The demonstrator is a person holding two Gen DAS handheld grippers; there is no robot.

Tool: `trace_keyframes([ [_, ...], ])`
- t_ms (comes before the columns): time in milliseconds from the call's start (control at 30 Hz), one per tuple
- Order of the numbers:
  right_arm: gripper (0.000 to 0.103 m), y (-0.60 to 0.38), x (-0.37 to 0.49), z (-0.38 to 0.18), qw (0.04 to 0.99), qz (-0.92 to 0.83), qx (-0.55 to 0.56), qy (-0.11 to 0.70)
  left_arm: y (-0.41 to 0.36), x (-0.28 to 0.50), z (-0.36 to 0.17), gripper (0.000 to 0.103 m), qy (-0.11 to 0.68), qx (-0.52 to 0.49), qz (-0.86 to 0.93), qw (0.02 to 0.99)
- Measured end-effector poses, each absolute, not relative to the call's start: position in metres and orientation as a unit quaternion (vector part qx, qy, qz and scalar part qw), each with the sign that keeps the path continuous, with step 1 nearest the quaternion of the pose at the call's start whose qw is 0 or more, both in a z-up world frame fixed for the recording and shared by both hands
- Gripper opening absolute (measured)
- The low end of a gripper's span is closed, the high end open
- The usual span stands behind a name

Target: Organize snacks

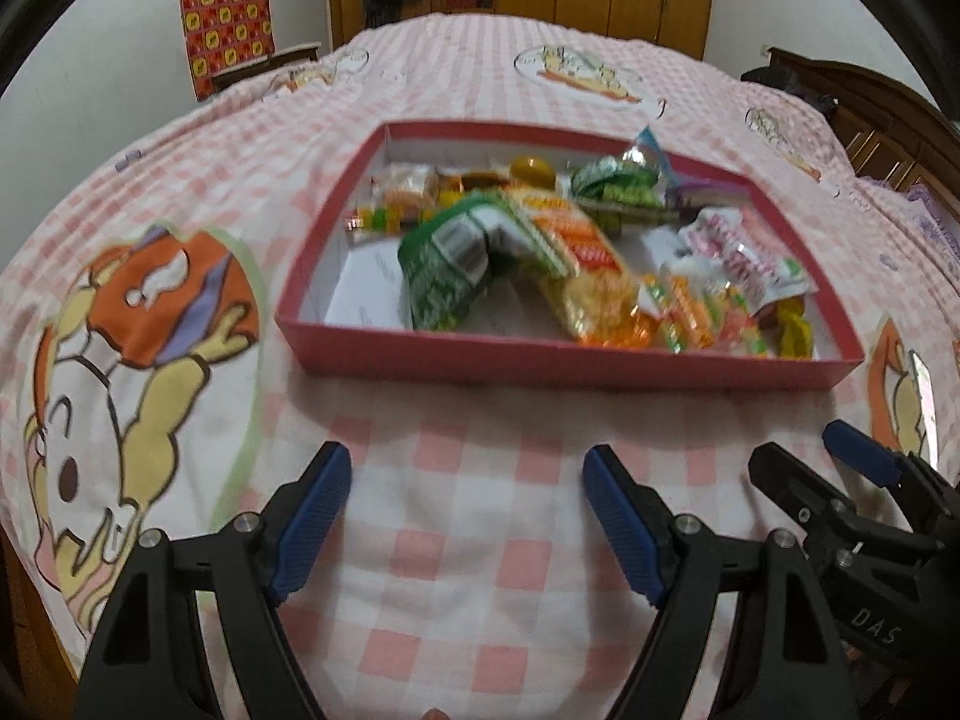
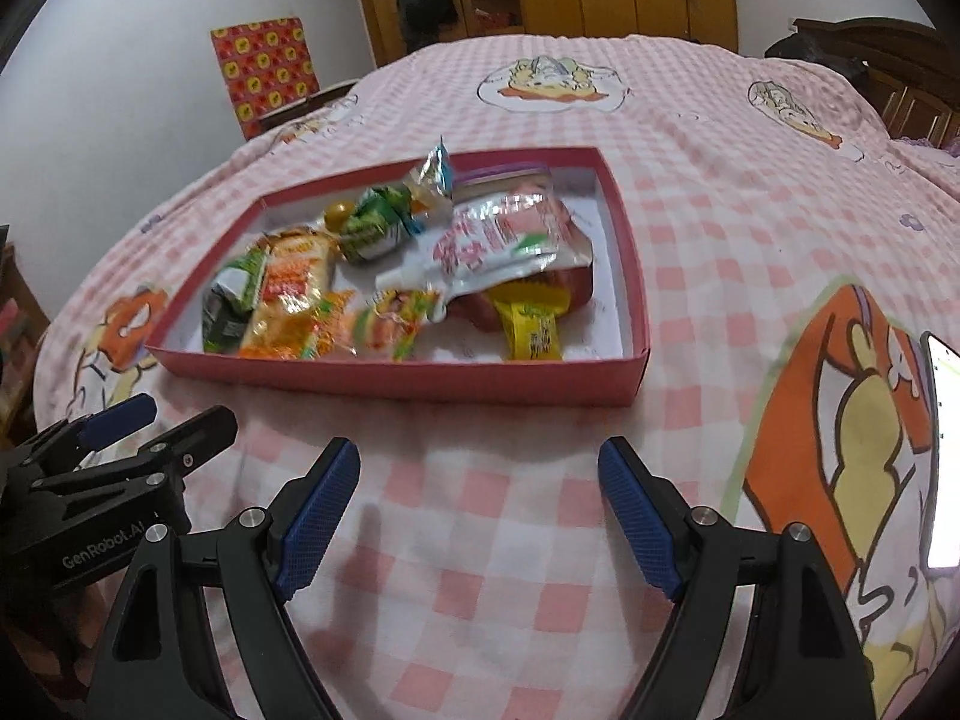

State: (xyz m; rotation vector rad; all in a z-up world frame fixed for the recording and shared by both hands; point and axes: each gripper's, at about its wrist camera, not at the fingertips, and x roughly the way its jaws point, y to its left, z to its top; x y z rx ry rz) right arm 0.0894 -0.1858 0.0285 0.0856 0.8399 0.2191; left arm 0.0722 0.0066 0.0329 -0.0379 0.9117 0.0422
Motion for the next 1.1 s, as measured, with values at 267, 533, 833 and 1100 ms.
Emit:
trace_keyframes([
  [267, 0.085, -0.182, 0.089, 0.018, 0.906, 0.09, 0.024, 0.413, 0.007, 0.072, 0.026, 0.085, 0.44, -0.018, 0.022, 0.898],
  [533, 0.087, -0.175, 0.089, 0.016, 0.908, 0.08, 0.002, 0.411, 0.006, 0.072, 0.024, 0.087, 0.436, -0.015, 0.024, 0.899],
  [833, 0.088, -0.172, 0.088, 0.015, 0.909, 0.079, -0.002, 0.41, 0.006, 0.071, 0.023, 0.087, 0.433, -0.012, 0.025, 0.901],
  [1100, 0.088, -0.172, 0.089, 0.015, 0.909, 0.078, -0.002, 0.41, 0.005, 0.07, 0.023, 0.087, 0.433, -0.012, 0.025, 0.901],
])
